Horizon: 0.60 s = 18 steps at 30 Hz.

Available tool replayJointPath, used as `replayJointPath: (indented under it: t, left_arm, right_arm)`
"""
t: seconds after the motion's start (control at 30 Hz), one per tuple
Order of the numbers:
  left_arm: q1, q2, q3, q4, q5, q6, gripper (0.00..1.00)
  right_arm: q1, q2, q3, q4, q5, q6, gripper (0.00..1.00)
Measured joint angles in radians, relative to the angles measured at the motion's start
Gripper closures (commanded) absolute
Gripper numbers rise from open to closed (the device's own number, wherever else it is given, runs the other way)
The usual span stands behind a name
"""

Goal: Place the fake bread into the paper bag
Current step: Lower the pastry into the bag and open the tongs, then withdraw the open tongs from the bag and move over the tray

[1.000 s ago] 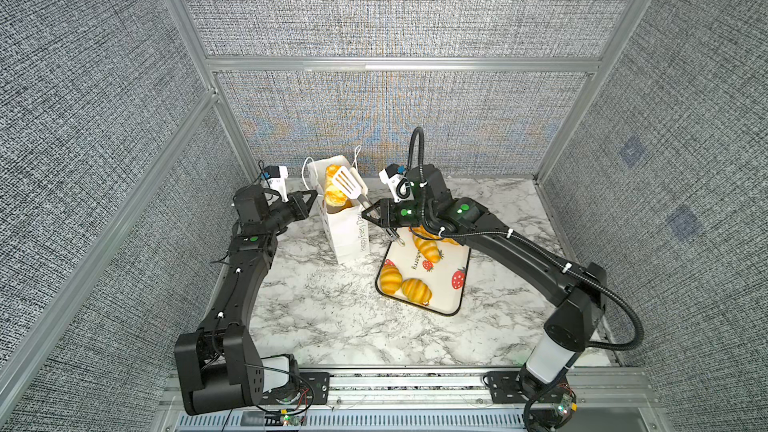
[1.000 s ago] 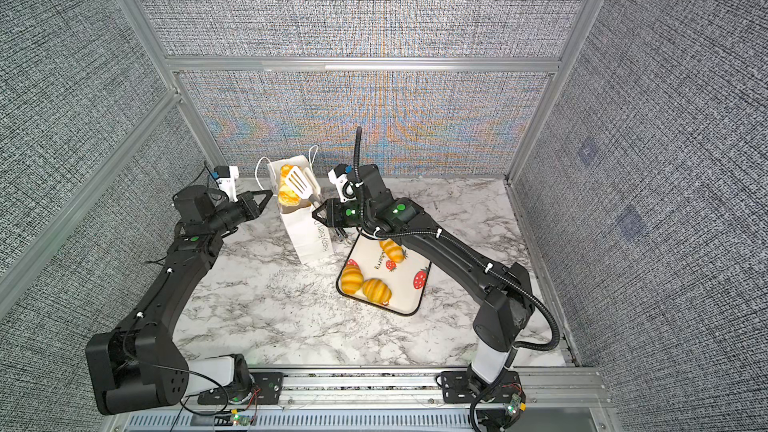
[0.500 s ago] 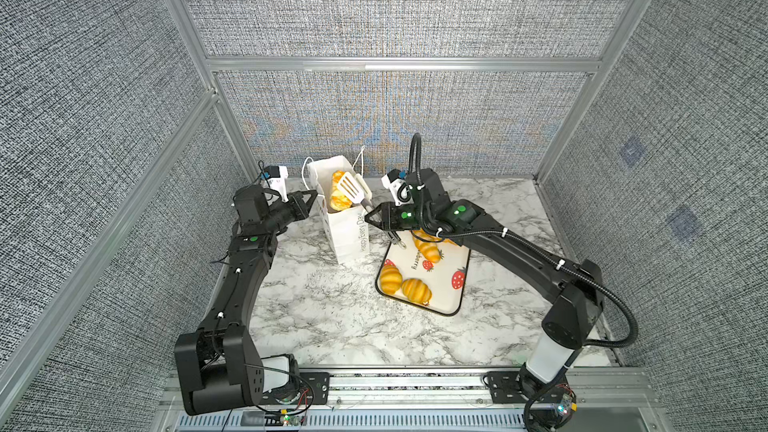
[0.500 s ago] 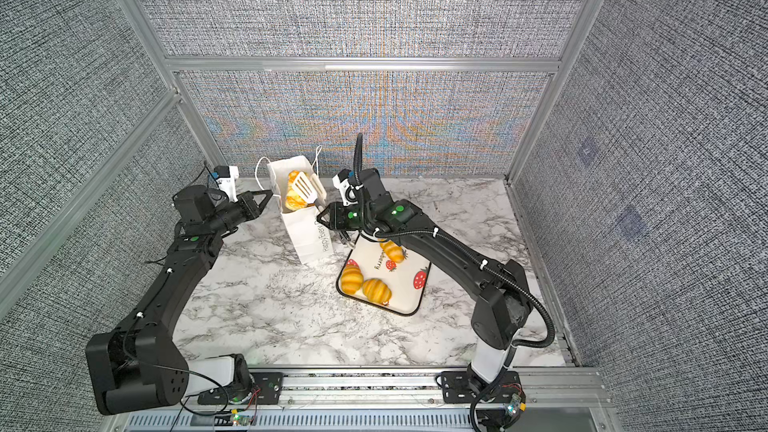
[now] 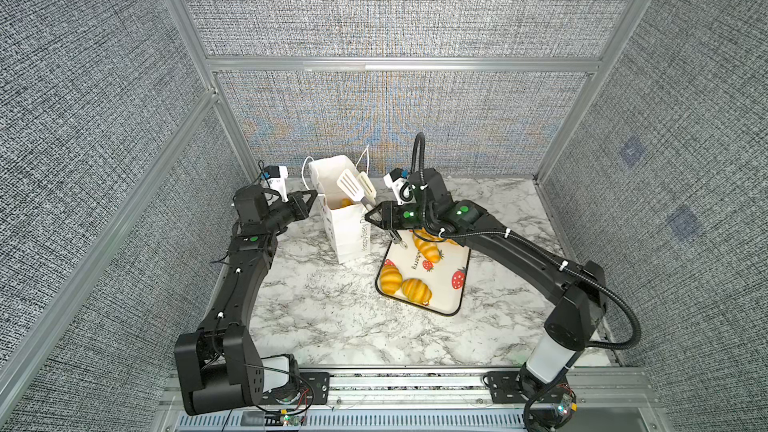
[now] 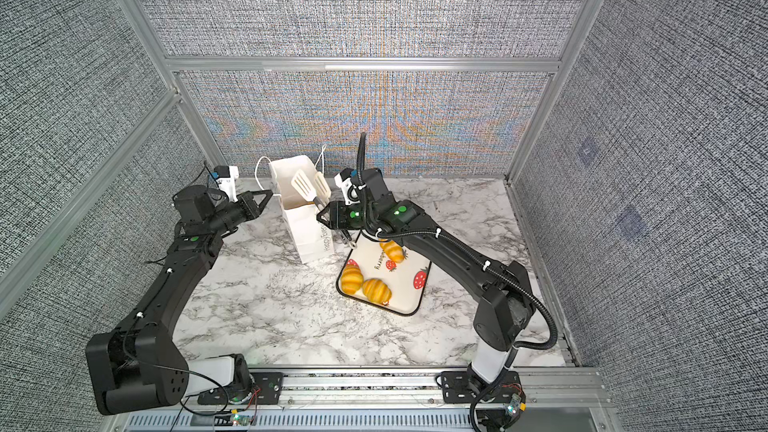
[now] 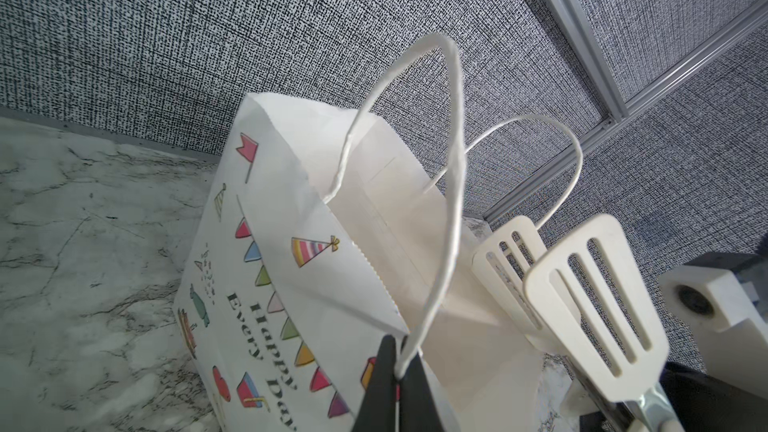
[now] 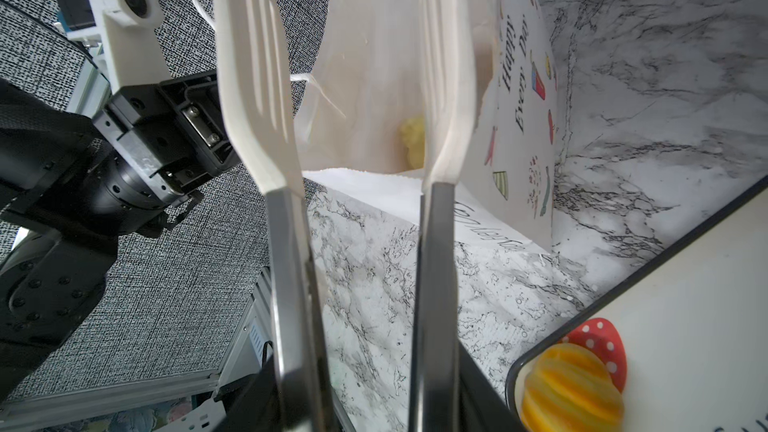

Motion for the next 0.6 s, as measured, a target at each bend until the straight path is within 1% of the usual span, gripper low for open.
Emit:
replayJointPath:
  t: [0.4,0.6]
  left_arm:
    - [0.0,-0.002,0.0,0.0,0.0,0.0,1.0]
    - [0.0,-0.004,0.0,0.0,0.0,0.0,1.0]
  right_arm:
    - [-0.006,-0.013,0.081,-0.057,0.006,-0.032,0.52]
    - [-0.023,-0.045,0.084,-0.074,0.032,-0.055,0.52]
